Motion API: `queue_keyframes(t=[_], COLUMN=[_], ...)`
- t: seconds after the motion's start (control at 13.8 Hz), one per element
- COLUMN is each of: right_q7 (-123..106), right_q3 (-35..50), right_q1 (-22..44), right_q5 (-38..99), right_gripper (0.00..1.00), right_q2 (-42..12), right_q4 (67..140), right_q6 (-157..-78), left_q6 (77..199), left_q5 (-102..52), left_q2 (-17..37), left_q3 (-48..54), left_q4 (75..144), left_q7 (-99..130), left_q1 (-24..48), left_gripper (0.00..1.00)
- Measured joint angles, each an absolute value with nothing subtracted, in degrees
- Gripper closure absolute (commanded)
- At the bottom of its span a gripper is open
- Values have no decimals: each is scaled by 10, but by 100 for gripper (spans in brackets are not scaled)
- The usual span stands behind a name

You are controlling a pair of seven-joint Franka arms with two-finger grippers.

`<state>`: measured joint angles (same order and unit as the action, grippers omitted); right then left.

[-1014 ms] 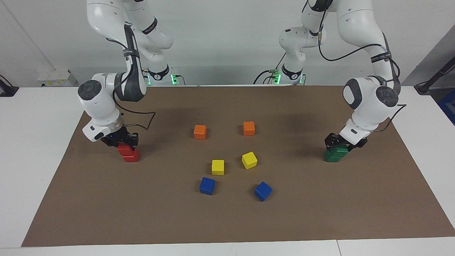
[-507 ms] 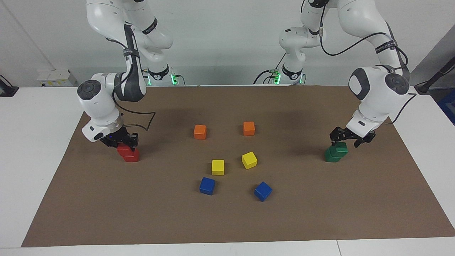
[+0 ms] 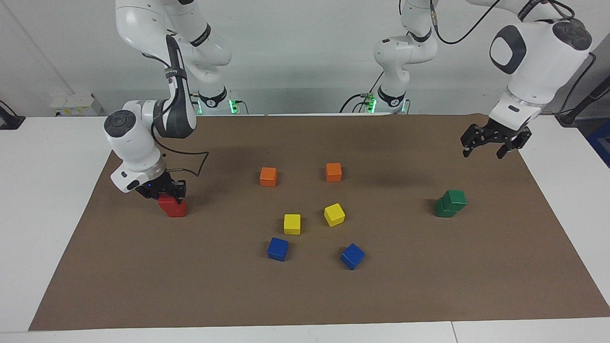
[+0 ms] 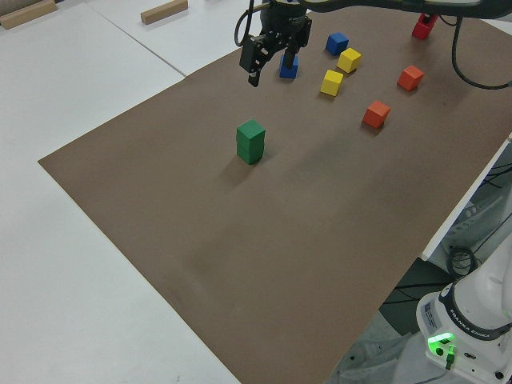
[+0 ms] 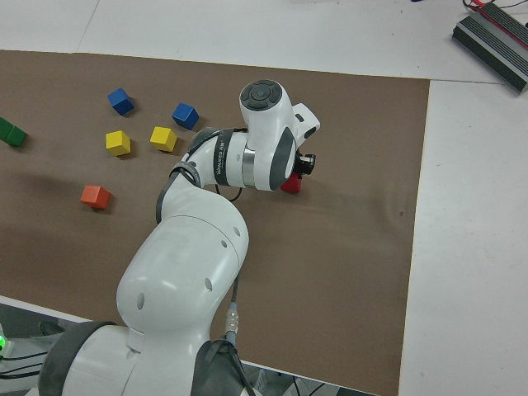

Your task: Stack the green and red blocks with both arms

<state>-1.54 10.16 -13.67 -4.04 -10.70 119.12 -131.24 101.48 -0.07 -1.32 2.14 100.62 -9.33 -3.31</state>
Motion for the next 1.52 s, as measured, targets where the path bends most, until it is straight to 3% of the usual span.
queue_keyframes(t=[0.07,0.14,0.22,0.72,1.09,1.52], right_q7=[-15,-15,-15,-14,-2,5], right_q3=[102,102,102,102,109,143], right_q1=[-137,-137,-137,-137,-132,-131], right_q5=[-40,-40,-40,-40,-40,-40], right_gripper=[42,9,0,0,0,0], right_q2=[-107,-108,-109,-111,-105,-2], right_q4=[1191,1190,1188,1180,1119,1038], right_q6=[-1312,-1312,-1312,-1299,-1235,-1092], left_q6=[1007,1002,1001,995,973,949], left_q5=[-1,-1,-1,-2,-3,10], left_q2=[-18,-20,-20,-19,-16,-5], left_q3=[21,21,21,18,27,59], left_q4=[1006,1006,1008,1008,969,944], left_q7=[-84,-78,-75,-54,-11,58], left_q1=[-33,-33,-33,-28,-10,13], left_gripper=[0,0,0,0,0,0])
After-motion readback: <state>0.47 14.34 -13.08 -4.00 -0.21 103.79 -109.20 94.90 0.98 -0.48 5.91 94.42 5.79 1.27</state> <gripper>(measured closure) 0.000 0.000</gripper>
